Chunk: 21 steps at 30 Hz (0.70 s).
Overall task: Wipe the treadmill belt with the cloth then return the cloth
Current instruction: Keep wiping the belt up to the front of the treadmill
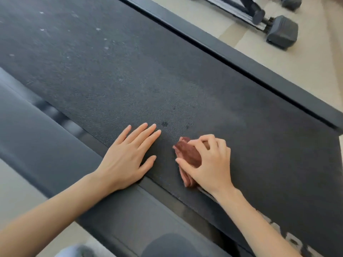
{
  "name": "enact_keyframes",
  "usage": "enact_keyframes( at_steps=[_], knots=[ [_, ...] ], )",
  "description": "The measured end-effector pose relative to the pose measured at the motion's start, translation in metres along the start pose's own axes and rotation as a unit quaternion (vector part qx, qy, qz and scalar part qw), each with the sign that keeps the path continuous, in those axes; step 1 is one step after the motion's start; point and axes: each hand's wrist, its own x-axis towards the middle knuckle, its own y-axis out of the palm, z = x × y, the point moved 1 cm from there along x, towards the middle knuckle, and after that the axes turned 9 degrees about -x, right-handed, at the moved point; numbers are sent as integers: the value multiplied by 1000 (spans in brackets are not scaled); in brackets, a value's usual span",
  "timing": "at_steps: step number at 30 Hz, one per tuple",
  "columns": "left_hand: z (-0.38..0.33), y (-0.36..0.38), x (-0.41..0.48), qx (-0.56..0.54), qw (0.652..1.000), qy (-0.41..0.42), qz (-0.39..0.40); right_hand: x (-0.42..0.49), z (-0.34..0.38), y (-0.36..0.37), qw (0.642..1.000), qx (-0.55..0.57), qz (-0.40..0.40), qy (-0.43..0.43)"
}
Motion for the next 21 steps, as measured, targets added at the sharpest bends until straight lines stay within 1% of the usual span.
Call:
enact_keyframes(
  at_steps=[1,3,4,5,6,8,10,11,12,13,14,17,19,21],
  knots=[
    [8,-4,0,7,1000,-15,-4,-6,6,-1,999,14,-4,-33],
    [24,-11,-1,14,998,-62,-5,-2,-6,-2,996,30,-11,-85],
    [30,-13,-2,13,996,-89,-7,6,-22,-1,996,20,-16,-86],
    [34,-14,-2,11,994,-110,-6,17,-41,2,998,-2,-20,-66],
    [35,-13,-1,11,992,-122,-3,31,-62,4,999,-26,-20,-22],
    [35,-11,-2,13,992,-126,-2,62,-95,10,993,-64,-11,104],
    [36,-10,-1,19,992,-123,-5,89,-107,15,969,-82,9,235],
    [36,-9,-1,20,992,-122,-6,99,-104,18,958,-92,16,272],
    [36,-9,-1,19,992,-121,-6,105,-95,20,954,-99,20,282],
    [36,-9,-1,18,993,-120,-4,106,-81,22,959,-99,21,266],
    [36,-8,-1,19,993,-119,-3,102,-63,23,970,-88,16,227],
    [37,-7,-1,36,993,-112,5,69,-1,23,998,-13,-25,63],
    [38,-7,-1,45,993,-106,8,47,27,18,998,33,-22,-50],
    [40,-7,-2,47,994,-102,7,40,25,14,988,54,-16,-142]
  ],
)
